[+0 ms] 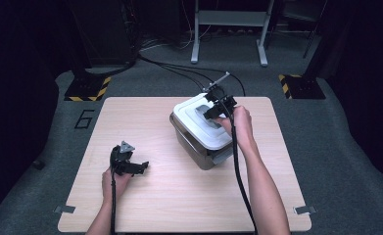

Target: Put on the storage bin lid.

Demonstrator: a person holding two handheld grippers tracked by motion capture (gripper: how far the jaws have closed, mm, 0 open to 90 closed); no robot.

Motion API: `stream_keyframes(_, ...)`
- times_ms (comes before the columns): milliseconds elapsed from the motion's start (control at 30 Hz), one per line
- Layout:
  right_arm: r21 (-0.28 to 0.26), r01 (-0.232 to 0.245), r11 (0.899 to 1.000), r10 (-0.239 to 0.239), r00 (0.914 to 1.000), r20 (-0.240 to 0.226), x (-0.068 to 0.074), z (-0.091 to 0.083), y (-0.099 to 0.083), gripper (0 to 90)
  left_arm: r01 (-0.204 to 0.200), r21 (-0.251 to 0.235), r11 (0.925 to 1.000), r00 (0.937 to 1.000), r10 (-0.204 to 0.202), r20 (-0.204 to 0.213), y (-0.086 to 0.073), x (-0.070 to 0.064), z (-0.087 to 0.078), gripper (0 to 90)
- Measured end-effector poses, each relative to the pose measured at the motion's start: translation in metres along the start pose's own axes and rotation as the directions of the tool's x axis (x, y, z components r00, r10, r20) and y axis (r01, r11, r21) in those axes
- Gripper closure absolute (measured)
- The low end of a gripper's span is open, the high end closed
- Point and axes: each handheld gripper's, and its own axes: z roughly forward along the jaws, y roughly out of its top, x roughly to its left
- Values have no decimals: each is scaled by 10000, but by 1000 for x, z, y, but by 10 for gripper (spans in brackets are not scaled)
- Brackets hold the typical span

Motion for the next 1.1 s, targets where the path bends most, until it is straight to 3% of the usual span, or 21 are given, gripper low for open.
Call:
stream_keyframes(200,346,209,9992,-212,9998,72,7,12,4,666,-32,47,10000,10000,32,15,0,0,0,25)
stream_keyframes(267,493,57,9988,-64,9999,139,9,14,5,666,-61,71,10000,10000,61,21,0,0,0,25)
stream_keyframes(733,629,104,9980,-118,9997,207,16,24,6,652,-48,85,10000,10000,47,26,0,0,0,25)
stream_keyframes(900,808,61,9967,-79,9997,218,17,23,6,515,-52,89,9999,10000,51,26,0,1,0,25)
stream_keyframes(1000,599,81,9982,-99,9995,311,16,21,5,434,-71,83,9999,10000,71,34,0,1,0,25)
stream_keyframes(1100,414,18,9991,-32,9994,342,15,18,2,298,-54,86,9999,10000,54,27,0,1,0,25)
